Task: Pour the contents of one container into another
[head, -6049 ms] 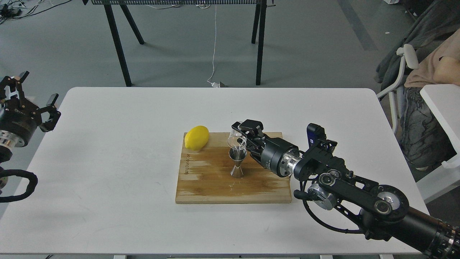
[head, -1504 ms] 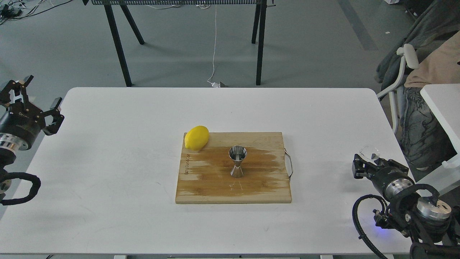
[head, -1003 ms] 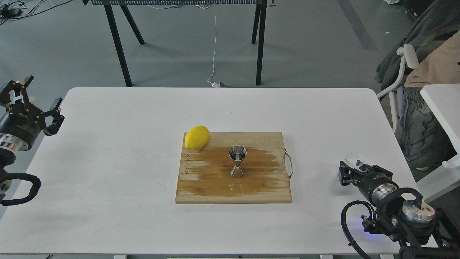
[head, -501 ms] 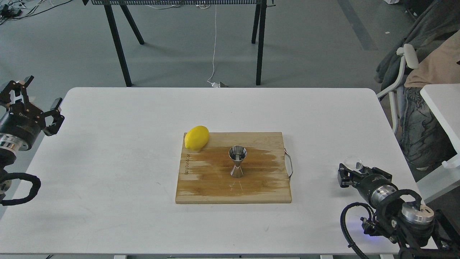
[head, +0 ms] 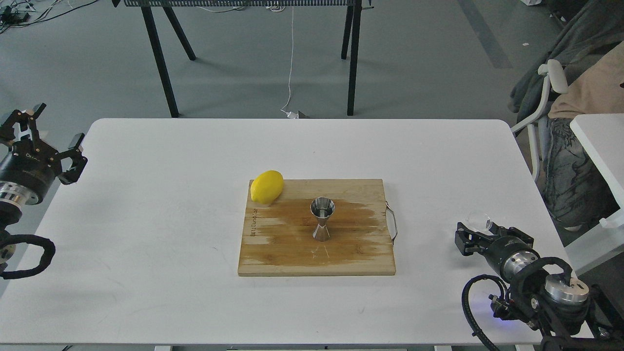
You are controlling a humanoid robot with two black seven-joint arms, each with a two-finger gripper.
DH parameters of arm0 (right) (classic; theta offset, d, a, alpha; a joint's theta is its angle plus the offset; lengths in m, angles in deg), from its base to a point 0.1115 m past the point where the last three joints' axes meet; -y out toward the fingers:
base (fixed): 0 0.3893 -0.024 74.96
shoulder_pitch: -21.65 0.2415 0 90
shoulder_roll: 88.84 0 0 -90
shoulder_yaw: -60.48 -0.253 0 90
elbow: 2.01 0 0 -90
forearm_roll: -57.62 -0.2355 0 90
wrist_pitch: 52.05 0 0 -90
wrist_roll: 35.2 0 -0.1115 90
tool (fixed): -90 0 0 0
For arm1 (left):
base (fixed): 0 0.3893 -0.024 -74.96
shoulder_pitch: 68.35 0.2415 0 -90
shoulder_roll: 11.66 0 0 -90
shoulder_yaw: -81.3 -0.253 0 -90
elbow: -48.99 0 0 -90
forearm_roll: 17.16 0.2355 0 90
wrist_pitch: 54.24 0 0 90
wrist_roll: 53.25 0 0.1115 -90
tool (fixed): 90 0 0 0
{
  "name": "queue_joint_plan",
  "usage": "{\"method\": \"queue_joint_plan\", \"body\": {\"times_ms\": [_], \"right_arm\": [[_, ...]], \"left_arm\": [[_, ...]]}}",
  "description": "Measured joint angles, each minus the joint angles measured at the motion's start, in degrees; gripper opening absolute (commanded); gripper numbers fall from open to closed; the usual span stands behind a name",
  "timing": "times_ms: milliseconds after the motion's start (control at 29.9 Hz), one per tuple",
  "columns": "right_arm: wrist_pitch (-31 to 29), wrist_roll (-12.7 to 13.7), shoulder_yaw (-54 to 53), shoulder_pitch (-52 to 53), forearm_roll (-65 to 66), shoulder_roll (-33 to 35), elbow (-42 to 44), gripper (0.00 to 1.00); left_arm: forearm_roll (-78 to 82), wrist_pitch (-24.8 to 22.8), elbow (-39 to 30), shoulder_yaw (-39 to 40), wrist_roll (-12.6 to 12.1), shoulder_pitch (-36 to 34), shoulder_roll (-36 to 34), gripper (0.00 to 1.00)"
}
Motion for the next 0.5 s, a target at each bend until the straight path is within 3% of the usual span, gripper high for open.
{"method": "queue_joint_plan", "body": {"times_ms": [501], "right_arm": [[0.9, 0.1, 0.1, -2.0, 0.0, 3.3, -8.1, 0.99]], "left_arm": [[0.0, 0.0, 0.2, 0.0, 0.0, 0.4, 0.1, 0.86]]}}
